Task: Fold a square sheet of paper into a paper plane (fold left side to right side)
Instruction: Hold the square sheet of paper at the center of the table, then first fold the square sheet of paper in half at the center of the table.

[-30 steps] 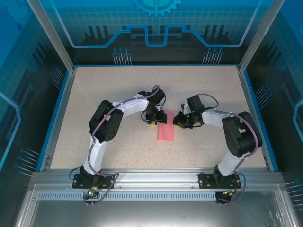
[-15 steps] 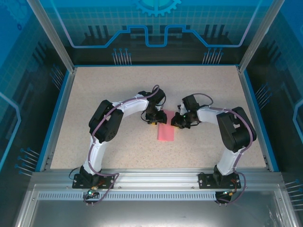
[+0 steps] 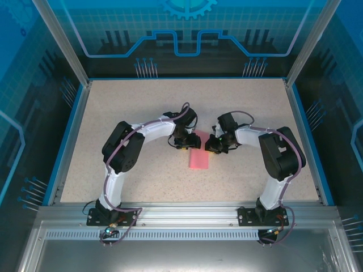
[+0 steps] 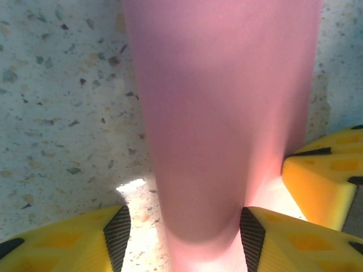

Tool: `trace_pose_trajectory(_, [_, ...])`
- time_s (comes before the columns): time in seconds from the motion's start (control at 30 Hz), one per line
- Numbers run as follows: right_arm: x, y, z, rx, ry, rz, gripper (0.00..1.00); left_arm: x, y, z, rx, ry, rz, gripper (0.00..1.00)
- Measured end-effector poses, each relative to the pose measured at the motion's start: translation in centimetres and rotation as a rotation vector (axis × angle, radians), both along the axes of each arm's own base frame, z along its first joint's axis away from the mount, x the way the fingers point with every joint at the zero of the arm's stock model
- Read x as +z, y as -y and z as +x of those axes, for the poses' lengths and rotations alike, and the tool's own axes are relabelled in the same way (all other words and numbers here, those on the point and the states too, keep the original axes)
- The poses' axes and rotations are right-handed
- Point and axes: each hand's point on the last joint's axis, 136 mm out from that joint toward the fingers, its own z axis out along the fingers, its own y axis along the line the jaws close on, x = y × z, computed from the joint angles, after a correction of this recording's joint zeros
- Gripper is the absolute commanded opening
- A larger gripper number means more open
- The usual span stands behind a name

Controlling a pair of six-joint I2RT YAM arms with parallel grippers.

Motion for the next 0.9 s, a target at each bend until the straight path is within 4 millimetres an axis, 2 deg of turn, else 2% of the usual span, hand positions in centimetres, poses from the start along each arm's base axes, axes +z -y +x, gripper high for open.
trace_pose_trajectory(0.13, [0.0, 0.0, 0.0, 0.0, -0.003, -0.001, 0.12, 0.7, -0.3, -0.8, -0.004, 0.003, -0.02, 0.58])
trace_pose_trajectory(0.27, [0.0, 0.0, 0.0, 0.001, -0.004, -0.002, 0.12, 2.8, -0.2, -0.8, -0.005, 0.054, -0.065, 0.55])
trace_pose_trajectory(0.43, [0.0, 0.0, 0.0, 0.003, -0.002, -0.003, 0.12, 5.6, 1.1, -0.3, -0.009, 0.112, -0.164, 0.41])
trace_pose_trajectory(0.57, [0.0, 0.0, 0.0, 0.003, -0.003, -0.002, 0.12, 6.6, 3.0, -0.4, -0.041, 0.101, -0.276, 0.31])
trace_pose_trajectory(0.63, [0.0, 0.0, 0.0, 0.003, -0.003, -0.002, 0.12, 6.4, 3.7, -0.5, -0.051, 0.078, -0.317, 0.29])
trace_pose_trajectory(0.7, [0.0, 0.0, 0.0, 0.003, -0.004, -0.003, 0.12, 5.3, 4.2, -0.6, -0.059, 0.047, -0.33, 0.29])
trace_pose_trajectory(0.9, [0.0, 0.0, 0.0, 0.006, -0.007, -0.005, 0.12, 1.3, 3.8, -0.9, -0.045, -0.033, -0.289, 0.28])
